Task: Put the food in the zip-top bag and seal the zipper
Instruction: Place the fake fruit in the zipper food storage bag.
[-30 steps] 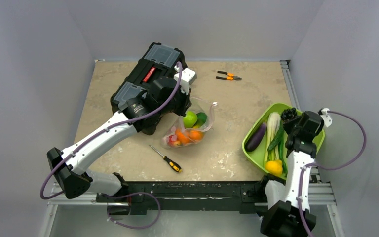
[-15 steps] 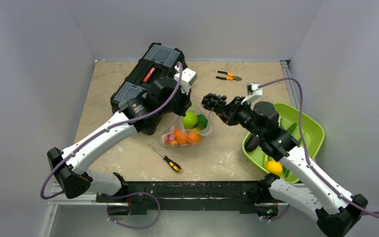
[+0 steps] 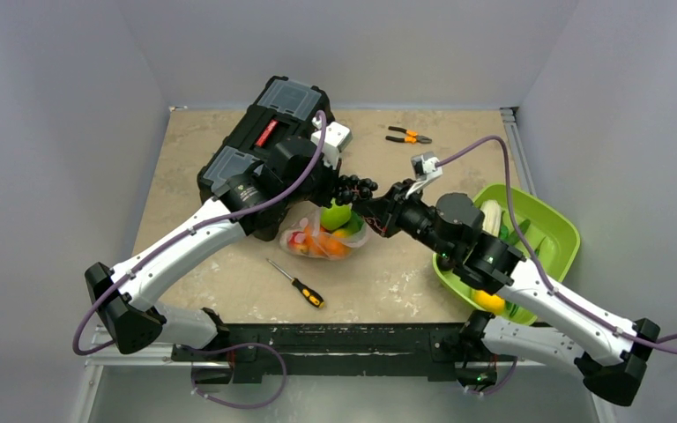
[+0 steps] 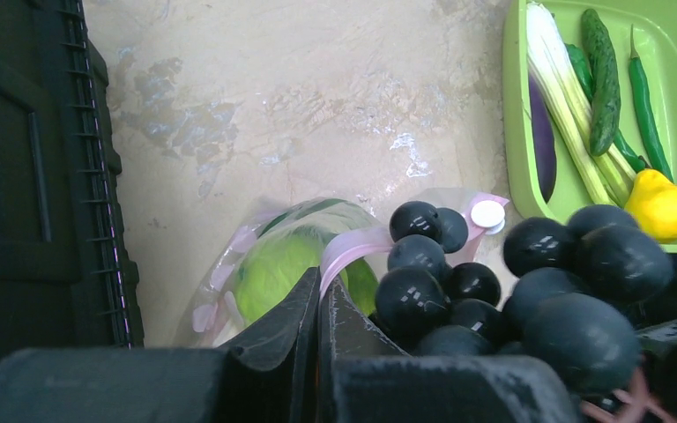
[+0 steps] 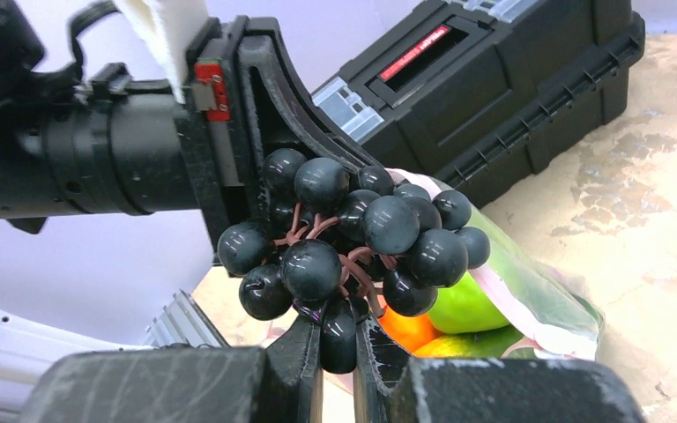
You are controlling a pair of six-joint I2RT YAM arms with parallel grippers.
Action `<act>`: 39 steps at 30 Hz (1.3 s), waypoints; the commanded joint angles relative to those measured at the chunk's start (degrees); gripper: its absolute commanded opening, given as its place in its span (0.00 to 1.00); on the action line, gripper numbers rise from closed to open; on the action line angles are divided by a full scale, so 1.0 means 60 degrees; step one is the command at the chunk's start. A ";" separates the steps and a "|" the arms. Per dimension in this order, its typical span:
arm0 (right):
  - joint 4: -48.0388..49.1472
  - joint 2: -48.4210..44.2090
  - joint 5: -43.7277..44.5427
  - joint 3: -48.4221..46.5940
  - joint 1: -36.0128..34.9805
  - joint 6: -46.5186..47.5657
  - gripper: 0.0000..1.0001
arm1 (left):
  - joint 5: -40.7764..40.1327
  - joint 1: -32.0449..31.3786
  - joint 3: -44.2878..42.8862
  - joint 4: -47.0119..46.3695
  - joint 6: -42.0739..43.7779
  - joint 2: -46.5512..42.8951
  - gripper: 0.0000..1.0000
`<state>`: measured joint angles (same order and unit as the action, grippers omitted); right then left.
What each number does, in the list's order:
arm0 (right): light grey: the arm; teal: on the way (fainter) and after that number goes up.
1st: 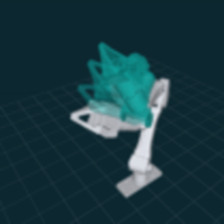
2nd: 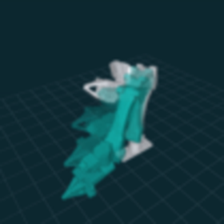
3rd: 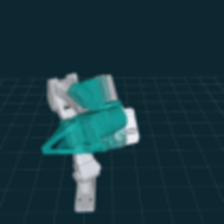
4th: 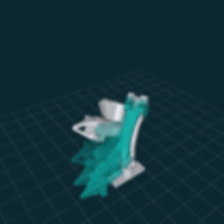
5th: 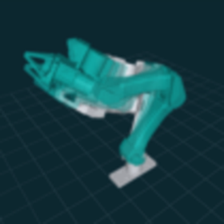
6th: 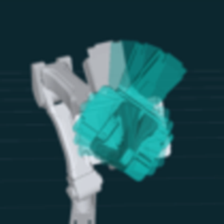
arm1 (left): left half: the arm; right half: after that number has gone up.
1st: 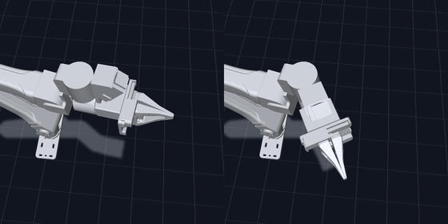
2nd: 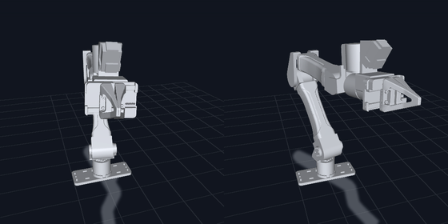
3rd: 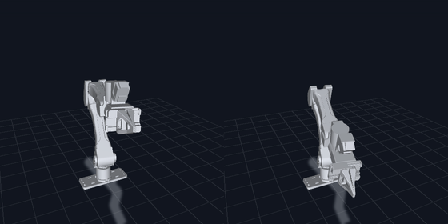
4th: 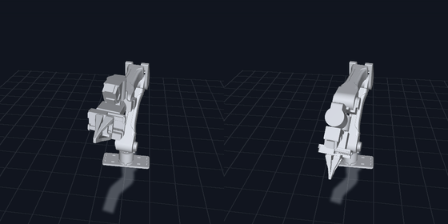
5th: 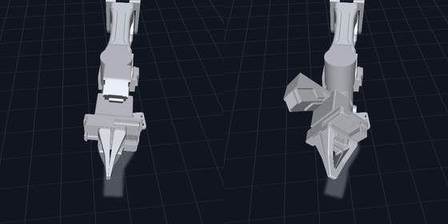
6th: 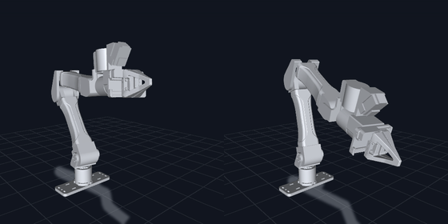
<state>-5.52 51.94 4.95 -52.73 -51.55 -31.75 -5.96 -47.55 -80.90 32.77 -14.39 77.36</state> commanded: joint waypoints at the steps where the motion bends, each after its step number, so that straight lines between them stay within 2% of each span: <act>1: 0.0567 -0.0685 0.0323 -0.0130 -0.0095 0.0212 0.00 | -0.0065 0.0000 -0.0462 -0.0264 -0.0028 -0.0071 0.00; 7: 0.0056 -0.0890 0.0077 0.0351 -0.0095 -0.0104 0.00 | 0.0011 -0.0008 -0.0472 -0.0281 -0.0060 -0.0090 0.00; 11: -0.0112 -0.0635 0.1211 0.0838 -0.0102 -0.0974 0.00 | 0.0045 -0.0002 -0.0473 -0.0279 -0.0069 -0.0052 0.00; 14: 0.0316 -0.0145 0.1337 0.1084 -0.0095 -0.1344 0.00 | 0.0077 0.0000 -0.0461 -0.0278 -0.0088 -0.0048 0.00; 20: -0.0009 0.1168 0.1841 0.0208 -0.0095 -0.1812 0.00 | 0.0084 -0.0002 -0.0464 -0.0281 -0.0092 -0.0076 0.00; 23: -0.0131 0.1733 0.1407 -0.0229 -0.0097 -0.1625 0.00 | 0.0031 -0.0001 -0.0475 -0.0266 -0.0079 -0.0105 0.00; 24: -0.0176 0.1855 0.1298 -0.0333 -0.0095 -0.1574 0.02 | 0.0019 -0.0004 -0.0472 -0.0265 -0.0077 -0.0120 0.00; 27: -0.0436 0.2028 0.1428 -0.0528 -0.0095 -0.1557 0.20 | 0.0053 -0.0002 -0.0476 -0.0277 -0.0090 -0.0171 0.00; 29: -0.0478 0.2064 0.1484 -0.0591 -0.0095 -0.1539 0.27 | 0.0108 -0.0004 -0.0476 -0.0278 -0.0112 -0.0196 0.00; 39: -0.0599 0.2912 0.0345 -0.0814 -0.0222 -0.1106 0.25 | 0.0129 -0.0001 -0.0476 -0.0279 -0.0114 -0.0250 0.00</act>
<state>-9.91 68.36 9.50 -55.59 -52.05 -39.64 -6.17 -47.48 -80.93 33.15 -14.39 77.36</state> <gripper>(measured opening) 0.267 0.003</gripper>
